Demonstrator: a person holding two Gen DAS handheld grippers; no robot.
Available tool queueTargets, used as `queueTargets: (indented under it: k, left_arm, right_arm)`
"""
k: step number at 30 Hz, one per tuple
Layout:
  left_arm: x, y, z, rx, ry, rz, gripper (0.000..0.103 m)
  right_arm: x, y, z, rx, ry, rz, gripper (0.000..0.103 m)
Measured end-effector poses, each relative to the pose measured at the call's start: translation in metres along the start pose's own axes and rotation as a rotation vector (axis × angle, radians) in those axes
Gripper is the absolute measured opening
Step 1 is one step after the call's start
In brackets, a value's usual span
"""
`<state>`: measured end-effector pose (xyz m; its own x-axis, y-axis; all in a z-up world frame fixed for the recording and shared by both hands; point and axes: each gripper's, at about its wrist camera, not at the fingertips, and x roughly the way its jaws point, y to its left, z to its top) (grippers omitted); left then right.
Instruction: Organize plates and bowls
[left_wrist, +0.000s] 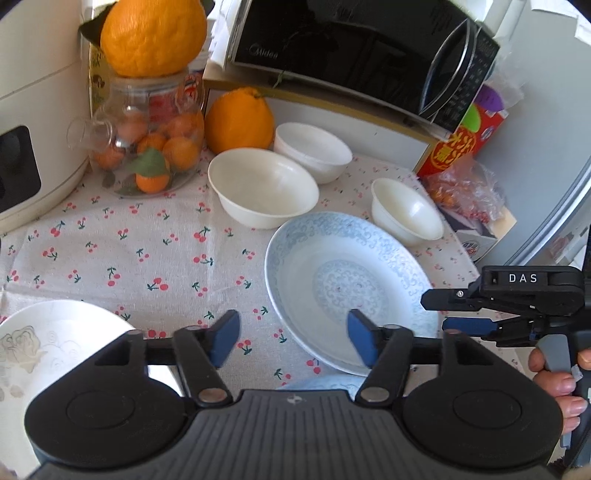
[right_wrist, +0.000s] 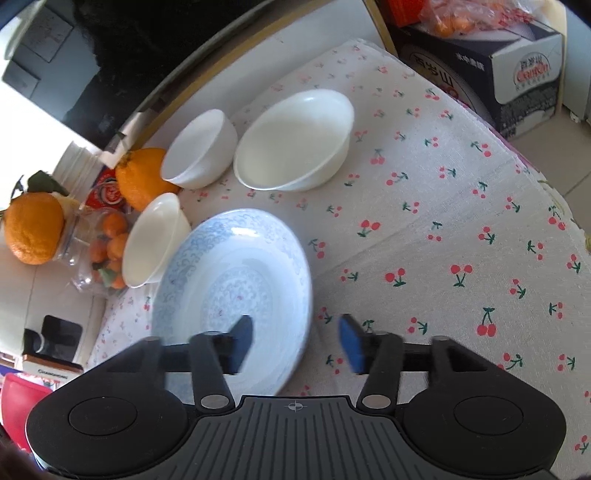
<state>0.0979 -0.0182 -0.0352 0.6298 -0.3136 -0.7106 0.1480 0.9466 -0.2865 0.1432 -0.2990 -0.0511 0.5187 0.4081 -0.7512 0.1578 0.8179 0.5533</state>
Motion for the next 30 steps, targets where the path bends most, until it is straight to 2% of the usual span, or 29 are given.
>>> queueTargets:
  k: [2,5,8,12,22,30]
  left_arm:
    - [-0.006,-0.001,-0.002,0.006,-0.015,-0.001,0.082]
    - [-0.014,-0.003,-0.005,0.026,-0.027,0.001,0.096]
    - [-0.019,-0.004,-0.009,0.048,-0.036,0.014,0.101]
    - [-0.028,-0.001,-0.016,0.059,-0.037,0.024,0.103]
    - [-0.051,0.008,-0.036,0.069,-0.027,0.025,0.103]
    - [-0.061,0.009,-0.057,0.084,0.075,0.043,0.103]
  right_arm:
    - [-0.007,0.004,-0.003,-0.035,-0.021,0.003,0.072]
    - [-0.014,0.008,-0.01,-0.086,-0.047,0.002,0.082]
    - [-0.02,0.012,-0.017,-0.14,-0.062,0.01,0.086]
    - [-0.027,0.015,-0.028,-0.21,-0.079,0.014,0.092]
    - [-0.042,0.029,-0.057,-0.36,-0.074,0.075,0.096]
    - [-0.038,0.047,-0.085,-0.449,0.017,0.117,0.096]
